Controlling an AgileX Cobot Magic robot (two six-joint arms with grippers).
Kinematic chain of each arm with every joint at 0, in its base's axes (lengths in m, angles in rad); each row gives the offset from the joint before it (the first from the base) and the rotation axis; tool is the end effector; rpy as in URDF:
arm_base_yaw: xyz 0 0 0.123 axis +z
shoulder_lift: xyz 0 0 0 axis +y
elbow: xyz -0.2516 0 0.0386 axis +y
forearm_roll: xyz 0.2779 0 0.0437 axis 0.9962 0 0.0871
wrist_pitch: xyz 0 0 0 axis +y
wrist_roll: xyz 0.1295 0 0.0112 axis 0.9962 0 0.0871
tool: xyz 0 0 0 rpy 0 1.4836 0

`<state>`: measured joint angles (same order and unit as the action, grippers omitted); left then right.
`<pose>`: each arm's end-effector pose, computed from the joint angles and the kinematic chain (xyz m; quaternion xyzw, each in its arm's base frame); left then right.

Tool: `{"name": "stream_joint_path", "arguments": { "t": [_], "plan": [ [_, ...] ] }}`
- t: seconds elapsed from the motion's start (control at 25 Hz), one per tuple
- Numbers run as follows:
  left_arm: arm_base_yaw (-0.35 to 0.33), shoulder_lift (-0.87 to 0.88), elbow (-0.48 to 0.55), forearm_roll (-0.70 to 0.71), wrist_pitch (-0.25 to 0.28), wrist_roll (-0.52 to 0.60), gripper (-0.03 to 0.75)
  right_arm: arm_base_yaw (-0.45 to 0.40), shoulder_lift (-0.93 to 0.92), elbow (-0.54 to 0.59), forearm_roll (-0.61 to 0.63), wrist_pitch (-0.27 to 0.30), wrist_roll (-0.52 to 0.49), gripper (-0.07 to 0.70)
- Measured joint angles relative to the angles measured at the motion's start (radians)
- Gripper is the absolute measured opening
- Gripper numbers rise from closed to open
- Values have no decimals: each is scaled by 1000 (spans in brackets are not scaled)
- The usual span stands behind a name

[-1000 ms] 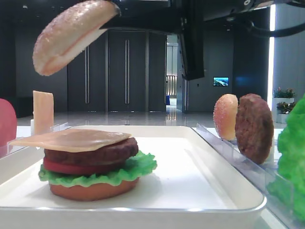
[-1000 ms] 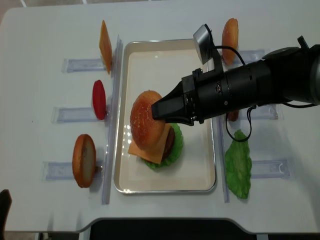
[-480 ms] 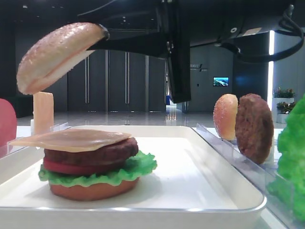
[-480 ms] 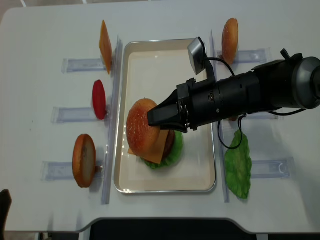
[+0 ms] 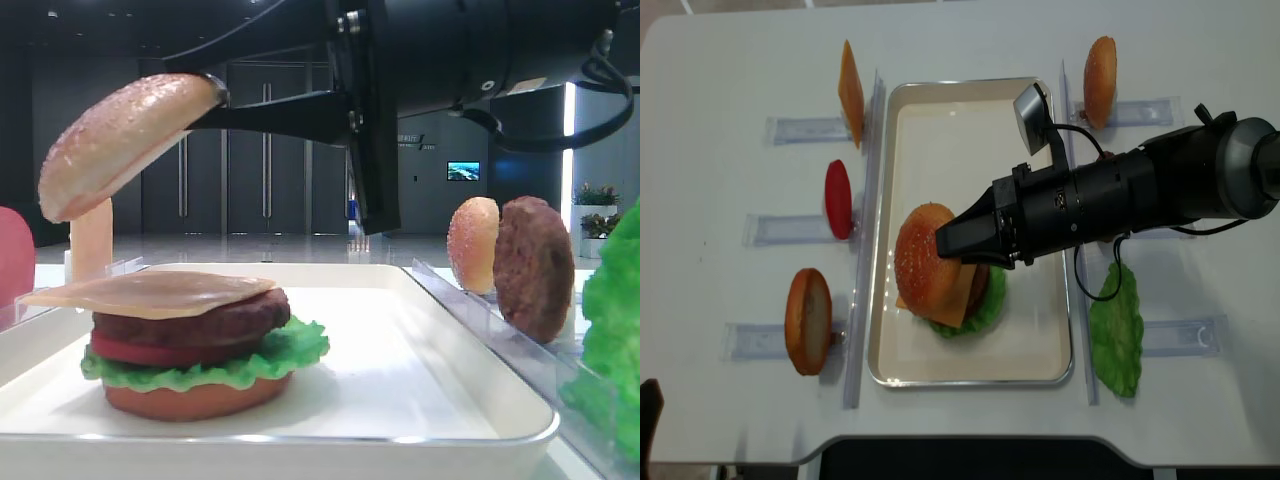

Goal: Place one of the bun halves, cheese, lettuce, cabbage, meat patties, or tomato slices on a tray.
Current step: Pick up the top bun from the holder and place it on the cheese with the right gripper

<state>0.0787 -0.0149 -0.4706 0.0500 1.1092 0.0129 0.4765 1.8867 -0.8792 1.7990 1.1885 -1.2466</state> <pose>0.0841 0.0125 0.2598 -0.0300 0.8684 0.0476 0.4926 0.2582 0.2655 0.1166 -0.1459 0.7507 0.6392 0.0807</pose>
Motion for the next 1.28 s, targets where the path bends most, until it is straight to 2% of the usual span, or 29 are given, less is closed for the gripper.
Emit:
{"name": "stream_joint_path", "arguments": {
  "t": [1.28],
  "plan": [
    [0, 0, 0, 0, 0, 0, 597, 0, 39, 0, 1, -36, -31, 162]
  ]
}}
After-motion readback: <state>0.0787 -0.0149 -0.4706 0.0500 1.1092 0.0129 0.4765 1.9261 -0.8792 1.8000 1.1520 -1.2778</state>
